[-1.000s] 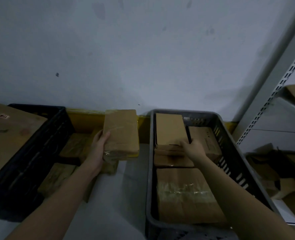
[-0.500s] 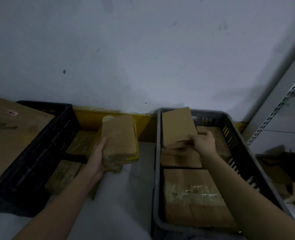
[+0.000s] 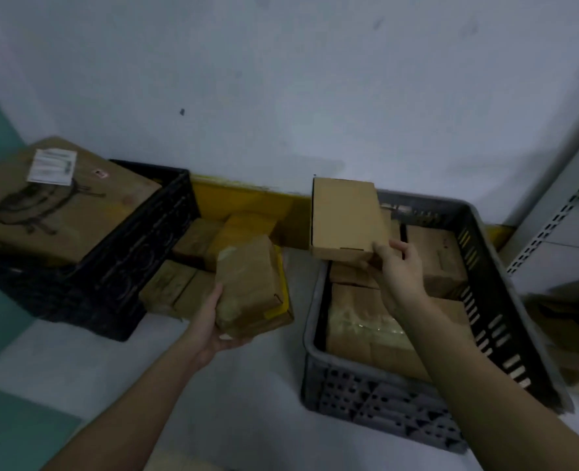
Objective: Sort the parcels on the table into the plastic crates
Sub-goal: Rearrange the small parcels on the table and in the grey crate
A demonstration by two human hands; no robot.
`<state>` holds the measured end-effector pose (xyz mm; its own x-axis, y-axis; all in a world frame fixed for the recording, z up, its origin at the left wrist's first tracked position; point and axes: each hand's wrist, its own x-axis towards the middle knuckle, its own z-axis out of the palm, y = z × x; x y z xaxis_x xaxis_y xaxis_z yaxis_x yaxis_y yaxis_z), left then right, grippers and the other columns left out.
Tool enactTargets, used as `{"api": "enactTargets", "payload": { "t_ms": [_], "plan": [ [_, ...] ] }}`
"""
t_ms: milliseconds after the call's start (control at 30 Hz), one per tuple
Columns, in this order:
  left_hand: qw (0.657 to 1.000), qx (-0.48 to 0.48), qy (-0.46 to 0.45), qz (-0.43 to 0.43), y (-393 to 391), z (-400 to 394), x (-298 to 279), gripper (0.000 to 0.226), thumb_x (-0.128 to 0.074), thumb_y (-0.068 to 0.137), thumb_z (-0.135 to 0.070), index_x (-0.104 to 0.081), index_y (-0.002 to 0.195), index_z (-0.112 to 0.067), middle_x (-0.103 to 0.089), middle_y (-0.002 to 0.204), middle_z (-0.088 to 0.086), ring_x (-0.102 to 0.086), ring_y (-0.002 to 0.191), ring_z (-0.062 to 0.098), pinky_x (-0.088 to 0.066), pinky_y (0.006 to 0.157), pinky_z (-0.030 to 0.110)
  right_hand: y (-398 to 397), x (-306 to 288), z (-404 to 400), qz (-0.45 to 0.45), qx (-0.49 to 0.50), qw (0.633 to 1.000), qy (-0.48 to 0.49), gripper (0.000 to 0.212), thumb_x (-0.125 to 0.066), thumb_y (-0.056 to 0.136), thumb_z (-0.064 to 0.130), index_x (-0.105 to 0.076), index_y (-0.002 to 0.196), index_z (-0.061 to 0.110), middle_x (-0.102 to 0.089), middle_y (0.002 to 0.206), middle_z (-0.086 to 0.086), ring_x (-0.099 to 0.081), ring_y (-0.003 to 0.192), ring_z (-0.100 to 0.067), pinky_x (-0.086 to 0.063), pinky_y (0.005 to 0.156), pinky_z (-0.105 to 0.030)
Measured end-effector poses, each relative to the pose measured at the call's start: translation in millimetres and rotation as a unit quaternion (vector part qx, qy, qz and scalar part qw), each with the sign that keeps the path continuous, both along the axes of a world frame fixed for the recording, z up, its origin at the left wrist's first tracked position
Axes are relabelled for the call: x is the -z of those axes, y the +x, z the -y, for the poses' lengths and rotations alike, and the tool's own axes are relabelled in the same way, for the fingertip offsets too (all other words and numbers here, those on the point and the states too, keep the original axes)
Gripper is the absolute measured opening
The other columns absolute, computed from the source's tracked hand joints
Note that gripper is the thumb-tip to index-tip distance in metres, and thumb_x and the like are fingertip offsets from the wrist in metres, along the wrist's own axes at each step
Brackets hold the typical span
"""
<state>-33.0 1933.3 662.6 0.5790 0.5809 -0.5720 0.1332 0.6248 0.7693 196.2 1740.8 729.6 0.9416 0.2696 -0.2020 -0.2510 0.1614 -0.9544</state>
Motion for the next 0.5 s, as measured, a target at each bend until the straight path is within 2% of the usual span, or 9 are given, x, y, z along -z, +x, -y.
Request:
{"api": "enactTargets", "payload": {
  "t_ms": [100,200,367,500],
  "plan": [
    [0.992,0.023,0.093,-0.079,-10,1,4,0.06,-0.055,0.089,-0.063,-0.036,0.142,-0.04,-0.055,0.132,0.004,-0.061,0.108,0.032,-0.06,0.069,0.054,-25,11,-3,-0.028,-0.028,0.999,0.018,0.018,-0.062,0.097,0.014,-0.052,0.113,0.014,-0.061,0.116,-0.012,-0.067,0.098,-0.024,-0.057,0.07,-0.031],
    [0.977,0.066,0.149,-0.136,-8,2,18,0.056,-0.052,0.095,-0.056,-0.031,0.145,-0.042,-0.052,0.131,0.003,-0.06,0.104,0.03,-0.059,0.074,0.058,-42,21,-12,-0.046,-0.029,0.998,0.016,0.024,-0.061,0.098,0.013,-0.05,0.12,0.011,-0.059,0.119,-0.011,-0.064,0.104,-0.024,-0.058,0.076,-0.032],
    [0.975,0.099,0.162,-0.112,11,6,39,0.032,-0.049,0.101,-0.044,-0.044,0.133,-0.04,-0.059,0.111,-0.002,-0.061,0.09,0.02,-0.059,0.077,0.049,-53,22,-34,-0.025,-0.034,0.999,-0.026,0.026,-0.059,0.099,0.015,-0.048,0.122,0.013,-0.059,0.119,-0.008,-0.064,0.1,-0.019,-0.06,0.074,-0.03],
    [0.969,0.085,0.203,-0.109,34,-4,58,0.037,-0.046,0.103,-0.041,-0.055,0.135,-0.025,-0.064,0.119,0.003,-0.063,0.098,0.021,-0.056,0.088,0.043,-47,13,-54,-0.028,-0.016,0.999,-0.036,0.025,-0.06,0.099,0.016,-0.047,0.12,0.014,-0.057,0.123,-0.011,-0.064,0.104,-0.022,-0.06,0.07,-0.027]
  ]
}}
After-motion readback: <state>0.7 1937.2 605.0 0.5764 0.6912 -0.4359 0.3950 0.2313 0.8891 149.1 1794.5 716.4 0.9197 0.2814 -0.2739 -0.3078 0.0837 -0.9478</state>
